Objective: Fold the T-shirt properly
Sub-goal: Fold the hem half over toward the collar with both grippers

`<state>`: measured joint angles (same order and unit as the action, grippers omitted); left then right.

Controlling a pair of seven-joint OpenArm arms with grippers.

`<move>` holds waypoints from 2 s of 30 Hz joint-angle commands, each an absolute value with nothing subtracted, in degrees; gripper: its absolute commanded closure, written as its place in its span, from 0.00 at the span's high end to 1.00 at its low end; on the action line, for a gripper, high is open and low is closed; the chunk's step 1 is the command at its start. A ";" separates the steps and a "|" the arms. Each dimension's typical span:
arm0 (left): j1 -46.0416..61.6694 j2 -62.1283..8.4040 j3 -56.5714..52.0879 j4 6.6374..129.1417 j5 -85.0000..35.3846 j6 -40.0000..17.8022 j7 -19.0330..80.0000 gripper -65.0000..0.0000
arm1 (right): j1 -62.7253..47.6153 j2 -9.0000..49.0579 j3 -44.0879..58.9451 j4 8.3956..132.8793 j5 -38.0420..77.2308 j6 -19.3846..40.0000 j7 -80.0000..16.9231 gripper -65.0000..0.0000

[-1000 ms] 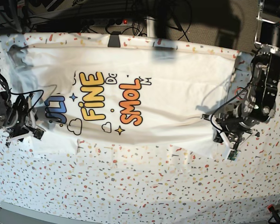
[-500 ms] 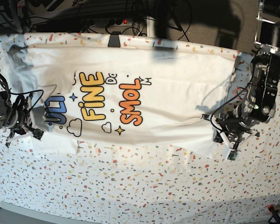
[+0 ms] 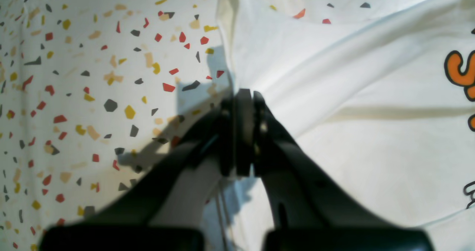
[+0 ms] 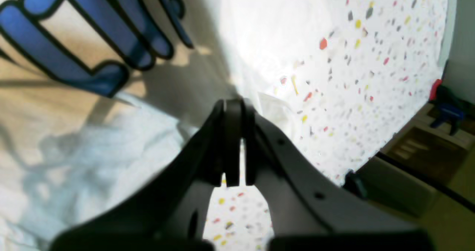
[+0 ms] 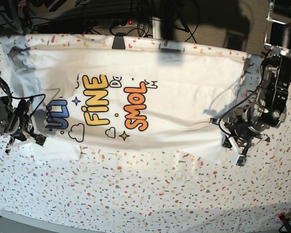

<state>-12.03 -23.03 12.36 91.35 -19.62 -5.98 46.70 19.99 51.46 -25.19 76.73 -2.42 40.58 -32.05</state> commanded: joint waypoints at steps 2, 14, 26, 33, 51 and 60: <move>-12.99 -23.68 11.94 92.47 -18.41 -5.76 46.33 0.00 | 21.34 54.19 -24.45 78.67 -2.52 40.00 -32.18 0.00; -13.02 -23.70 11.92 92.47 -15.42 -5.52 47.16 0.00 | 17.08 61.87 -24.45 84.99 -2.48 38.20 -34.11 0.00; -11.77 -23.68 11.94 92.47 -15.44 -5.56 52.82 0.00 | 8.36 63.96 -24.45 88.18 -2.55 33.67 -34.13 0.00; -8.21 -23.68 11.94 92.47 -15.44 -5.56 52.73 0.00 | 5.69 63.94 -24.45 88.12 -2.55 33.17 -35.16 0.00; -6.85 -23.68 11.94 92.47 -15.44 -5.56 52.71 0.28 | 3.44 63.66 -24.47 88.12 1.74 34.74 -36.29 0.51; -4.67 -23.70 11.94 92.47 -15.40 -5.56 53.56 0.41 | 3.46 63.66 -24.45 88.12 1.78 32.51 -36.40 0.54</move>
